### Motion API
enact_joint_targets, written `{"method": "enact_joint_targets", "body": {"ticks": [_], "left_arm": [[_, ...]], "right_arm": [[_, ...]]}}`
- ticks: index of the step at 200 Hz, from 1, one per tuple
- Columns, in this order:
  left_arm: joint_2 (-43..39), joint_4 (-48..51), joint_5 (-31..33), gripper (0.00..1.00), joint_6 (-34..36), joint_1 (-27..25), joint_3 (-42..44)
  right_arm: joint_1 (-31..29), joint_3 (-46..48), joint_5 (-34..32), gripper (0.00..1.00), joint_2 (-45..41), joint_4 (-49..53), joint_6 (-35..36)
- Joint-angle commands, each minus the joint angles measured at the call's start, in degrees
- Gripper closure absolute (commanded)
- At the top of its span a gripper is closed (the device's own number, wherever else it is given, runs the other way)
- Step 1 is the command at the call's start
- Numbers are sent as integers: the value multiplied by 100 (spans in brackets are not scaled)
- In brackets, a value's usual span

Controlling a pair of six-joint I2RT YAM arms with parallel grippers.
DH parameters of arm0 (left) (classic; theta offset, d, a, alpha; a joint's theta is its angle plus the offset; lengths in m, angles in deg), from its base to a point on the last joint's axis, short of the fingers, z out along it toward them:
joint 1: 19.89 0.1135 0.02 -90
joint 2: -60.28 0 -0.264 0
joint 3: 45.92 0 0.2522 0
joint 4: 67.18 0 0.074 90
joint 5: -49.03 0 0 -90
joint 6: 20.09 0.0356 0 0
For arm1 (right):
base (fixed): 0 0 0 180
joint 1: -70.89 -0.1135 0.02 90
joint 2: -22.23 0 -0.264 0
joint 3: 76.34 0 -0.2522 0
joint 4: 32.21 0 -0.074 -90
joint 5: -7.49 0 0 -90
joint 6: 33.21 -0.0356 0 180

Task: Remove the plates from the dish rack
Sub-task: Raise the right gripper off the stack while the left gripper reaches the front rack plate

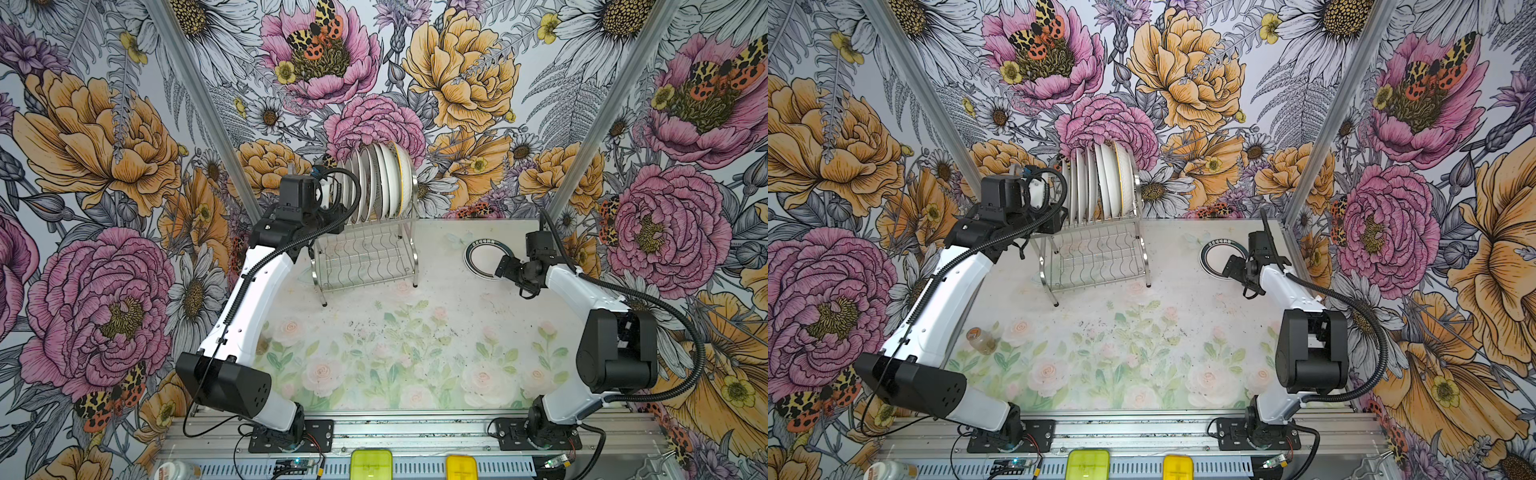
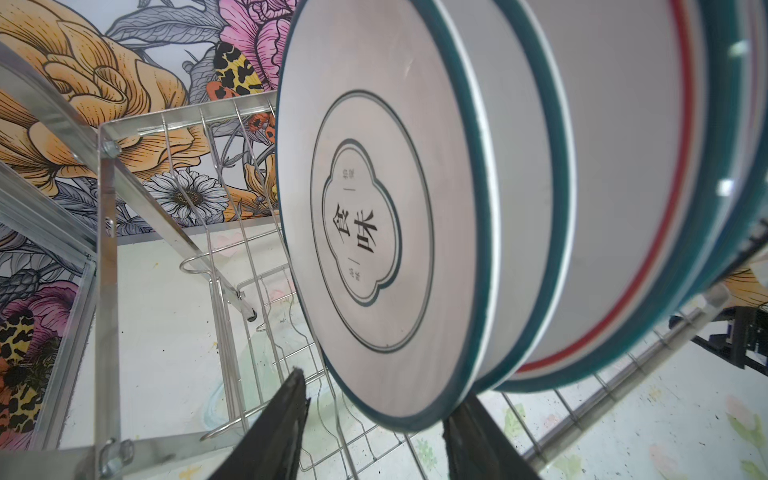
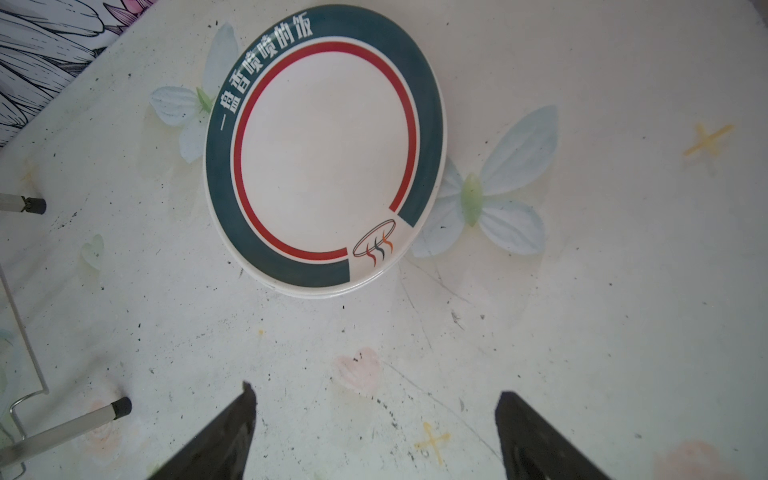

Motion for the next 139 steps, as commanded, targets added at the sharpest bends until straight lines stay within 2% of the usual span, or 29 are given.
{"method": "enact_joint_targets", "body": {"ticks": [1,66,139], "left_arm": [[69,-251,232,50,128,-18,-143],[266,-583,997,56,491,-325,-116],[399,-826,1371,68,634,-423,-14]], "right_arm": [[41,-4,76,9,-163,-181,67],[60,-4,96,10,-242,-181,70],[60,-33,145,12,-297,-177,76]]}}
